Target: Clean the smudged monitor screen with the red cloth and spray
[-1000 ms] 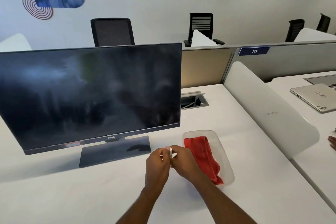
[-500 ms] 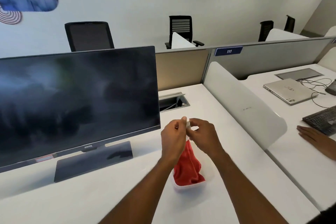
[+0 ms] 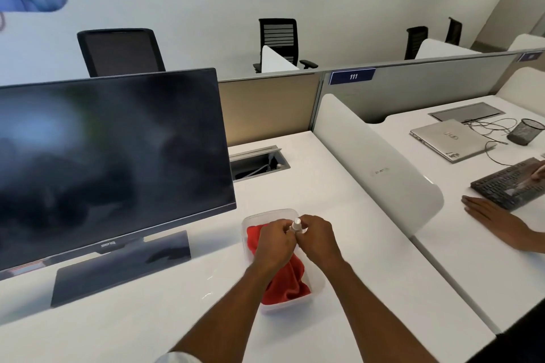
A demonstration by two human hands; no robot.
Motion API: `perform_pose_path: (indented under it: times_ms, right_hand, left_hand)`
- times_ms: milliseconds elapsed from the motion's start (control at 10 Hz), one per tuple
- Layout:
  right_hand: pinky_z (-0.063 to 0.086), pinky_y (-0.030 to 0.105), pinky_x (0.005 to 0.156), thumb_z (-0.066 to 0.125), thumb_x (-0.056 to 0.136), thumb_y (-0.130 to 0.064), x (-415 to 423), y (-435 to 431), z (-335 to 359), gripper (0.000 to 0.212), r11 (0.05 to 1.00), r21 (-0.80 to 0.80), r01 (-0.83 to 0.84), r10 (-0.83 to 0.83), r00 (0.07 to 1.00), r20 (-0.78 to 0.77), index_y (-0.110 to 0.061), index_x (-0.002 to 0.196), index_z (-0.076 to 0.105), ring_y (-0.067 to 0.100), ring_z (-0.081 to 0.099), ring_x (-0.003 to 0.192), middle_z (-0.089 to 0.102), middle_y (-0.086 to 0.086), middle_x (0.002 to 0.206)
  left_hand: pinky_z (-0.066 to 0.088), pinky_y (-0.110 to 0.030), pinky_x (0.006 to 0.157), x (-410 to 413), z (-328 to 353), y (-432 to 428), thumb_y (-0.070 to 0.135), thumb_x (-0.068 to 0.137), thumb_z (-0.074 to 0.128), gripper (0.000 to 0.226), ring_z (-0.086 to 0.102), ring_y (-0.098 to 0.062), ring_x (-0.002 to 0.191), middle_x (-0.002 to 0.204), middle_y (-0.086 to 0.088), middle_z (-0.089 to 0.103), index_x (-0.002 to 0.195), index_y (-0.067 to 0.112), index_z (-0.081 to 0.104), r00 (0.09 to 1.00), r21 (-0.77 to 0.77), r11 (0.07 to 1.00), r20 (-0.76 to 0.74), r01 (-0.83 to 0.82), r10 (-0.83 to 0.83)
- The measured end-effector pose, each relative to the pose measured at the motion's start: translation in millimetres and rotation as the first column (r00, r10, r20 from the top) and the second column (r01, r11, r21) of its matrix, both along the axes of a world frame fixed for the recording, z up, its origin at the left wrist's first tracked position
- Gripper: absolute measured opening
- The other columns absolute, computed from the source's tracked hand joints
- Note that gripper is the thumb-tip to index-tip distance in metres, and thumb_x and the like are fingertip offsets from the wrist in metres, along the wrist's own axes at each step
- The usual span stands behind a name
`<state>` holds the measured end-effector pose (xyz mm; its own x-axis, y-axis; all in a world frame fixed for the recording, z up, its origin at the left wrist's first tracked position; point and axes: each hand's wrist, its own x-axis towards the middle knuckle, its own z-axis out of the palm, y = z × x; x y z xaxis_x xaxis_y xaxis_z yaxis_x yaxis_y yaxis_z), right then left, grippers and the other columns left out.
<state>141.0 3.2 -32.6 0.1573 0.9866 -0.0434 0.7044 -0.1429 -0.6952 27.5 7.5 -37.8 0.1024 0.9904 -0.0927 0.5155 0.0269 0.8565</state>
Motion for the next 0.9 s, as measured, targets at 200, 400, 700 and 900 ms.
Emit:
perform_pose_path:
  times_ms: [200,400,700,900]
  right_hand:
    - [0.043,0.03,0.065,0.06,0.09,-0.017,2.0,3.1,-4.9,0.02,0.999,-0.052,-0.013,0.017,0.998,0.06,-0.002,0.084,0.071,0.023,0.063,0.077,0.071,0.012,0.085]
    - [0.04,0.026,0.062,0.052,0.093,-0.018,-1.1,4.0,-4.5,0.023,0.998,-0.065,-0.004,0.011,0.994,0.108,-0.003,0.083,0.066,0.025,0.059,0.076,0.067,0.014,0.087]
    - [0.052,0.03,0.083,0.066,0.088,-0.032,-37.4,4.1,21.2,0.05,0.982,0.186,-0.02,-0.076,0.869,0.49,-0.017,0.133,0.051,0.022,0.056,0.106,0.053,0.007,0.124]
    - [0.038,0.035,0.111,0.061,0.091,-0.045,-116.8,12.8,33.1,0.063,0.947,0.193,-0.257,0.117,0.836,0.536,-0.019,0.145,0.043,0.025,0.043,0.136,0.042,0.007,0.151]
  left_hand:
    - [0.04,-0.007,0.064,3.9,-6.4,-1.9,0.013,0.1,0.044,0.027,0.058,-0.011,0.078,0.098,-0.005,0.071,0.102,0.009,0.071,0.999,-0.066,0.997,-0.034,0.035,-0.037]
    - [0.047,-0.021,0.074,2.8,-6.1,-3.5,0.008,0.098,0.041,0.025,0.06,-0.02,0.085,0.093,-0.006,0.067,0.1,0.005,0.066,0.995,-0.093,0.992,-0.042,0.09,-0.094]
    - [0.027,-0.028,0.113,-36.2,12.0,-5.3,0.022,0.1,0.04,0.042,0.042,-0.019,0.135,0.148,-0.001,0.046,0.141,0.016,0.046,0.995,0.049,0.995,-0.052,-0.085,0.088]
    - [0.02,-0.024,0.112,-107.3,17.9,-7.6,0.027,0.101,0.037,0.048,0.032,-0.017,0.142,0.155,0.002,0.034,0.149,0.02,0.032,0.951,0.225,0.946,-0.149,-0.234,0.271]
